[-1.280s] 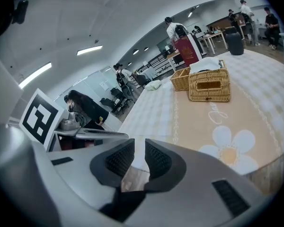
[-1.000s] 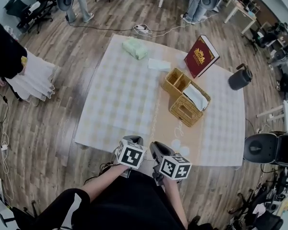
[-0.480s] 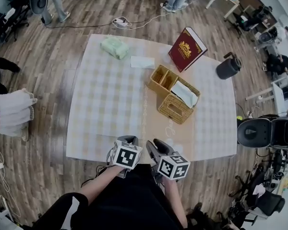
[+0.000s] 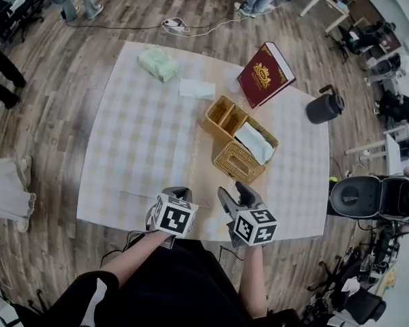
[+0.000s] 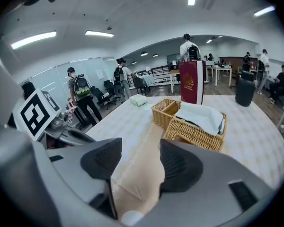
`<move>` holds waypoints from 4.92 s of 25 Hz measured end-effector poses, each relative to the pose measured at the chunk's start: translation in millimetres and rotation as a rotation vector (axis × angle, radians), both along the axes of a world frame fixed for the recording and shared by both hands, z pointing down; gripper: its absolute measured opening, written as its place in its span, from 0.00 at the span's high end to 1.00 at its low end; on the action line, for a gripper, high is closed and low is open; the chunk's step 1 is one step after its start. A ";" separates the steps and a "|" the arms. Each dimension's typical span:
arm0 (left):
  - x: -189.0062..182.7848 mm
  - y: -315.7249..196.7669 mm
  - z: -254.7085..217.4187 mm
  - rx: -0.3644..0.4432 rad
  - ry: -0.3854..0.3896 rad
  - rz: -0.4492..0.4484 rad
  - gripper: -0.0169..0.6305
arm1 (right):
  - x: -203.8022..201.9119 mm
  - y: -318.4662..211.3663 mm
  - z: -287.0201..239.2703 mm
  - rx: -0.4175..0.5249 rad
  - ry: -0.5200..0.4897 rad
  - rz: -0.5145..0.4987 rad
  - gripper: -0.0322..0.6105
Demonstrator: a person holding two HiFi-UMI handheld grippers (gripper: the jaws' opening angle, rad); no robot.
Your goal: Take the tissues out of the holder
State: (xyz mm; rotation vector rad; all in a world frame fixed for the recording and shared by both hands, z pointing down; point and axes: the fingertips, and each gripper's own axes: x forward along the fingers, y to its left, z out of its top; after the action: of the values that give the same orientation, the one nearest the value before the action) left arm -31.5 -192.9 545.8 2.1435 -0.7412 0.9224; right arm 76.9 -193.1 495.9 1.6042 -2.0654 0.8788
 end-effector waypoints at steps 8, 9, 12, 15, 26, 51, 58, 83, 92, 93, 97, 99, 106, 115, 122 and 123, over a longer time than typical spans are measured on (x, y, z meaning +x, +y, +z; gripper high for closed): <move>32.4 -27.0 6.5 -0.019 -0.015 -0.100 0.98 | 61.7 -60.6 0.5 -0.005 0.046 -0.093 0.53; 36.3 -30.0 9.1 -0.022 -0.018 -0.108 0.98 | 67.9 -67.6 1.9 -0.004 0.067 -0.114 0.52; 46.0 -35.4 16.8 -0.035 -0.025 -0.141 0.98 | 86.4 -86.0 8.1 -0.016 0.155 -0.195 0.49; 52.6 -39.1 23.8 -0.054 -0.024 -0.177 0.98 | 102.8 -103.7 12.7 -0.023 0.245 -0.266 0.46; 54.4 -47.0 48.5 -0.108 -0.048 -0.273 0.98 | 146.3 -140.6 52.1 -0.167 0.460 -0.485 0.39; 48.1 -44.5 71.8 -0.171 -0.060 -0.311 0.98 | 159.7 -143.3 117.0 -0.524 0.546 -0.777 0.51; 50.8 -45.5 73.4 -0.174 -0.065 -0.304 0.98 | 161.5 -141.4 92.9 -0.386 0.535 -0.719 0.60; 33.5 -50.4 53.3 -0.125 -0.034 -0.303 0.98 | 106.7 -133.2 -11.2 -0.139 0.415 -0.556 0.60; 8.9 -31.1 35.7 -0.073 -0.036 -0.201 0.98 | 40.2 -82.3 -14.0 -0.117 0.303 -0.455 0.60; 6.7 -27.5 33.9 -0.065 -0.036 -0.181 0.98 | 33.7 -73.7 -12.5 -0.120 0.285 -0.433 0.60; 2.3 -12.0 28.7 -0.054 -0.027 -0.112 0.98 | 13.0 -37.5 -4.2 -0.148 0.234 -0.360 0.60; 1.5 -2.4 27.3 -0.052 -0.024 -0.077 0.98 | 5.8 -17.8 0.6 -0.167 0.213 -0.321 0.60; 9.9 33.1 24.6 -0.039 -0.005 0.090 0.98 | -1.4 46.9 13.7 -0.210 0.181 -0.132 0.60; 32.7 71.6 25.4 -0.038 -0.015 0.244 0.98 | 5.6 99.3 21.8 -0.231 0.094 0.074 0.60; 69.4 99.1 29.0 -0.015 -0.040 0.303 0.98 | 35.4 133.6 32.5 -0.233 0.029 0.152 0.60; 76.9 102.0 29.5 -0.012 -0.044 0.302 0.98 | 42.2 137.3 34.4 -0.233 0.021 0.153 0.60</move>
State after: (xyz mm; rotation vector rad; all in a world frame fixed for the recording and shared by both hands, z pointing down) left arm 45.4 -90.9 575.3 2.2694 -0.4362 1.1278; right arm 119.1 -55.8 530.3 1.6502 -1.7698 1.1045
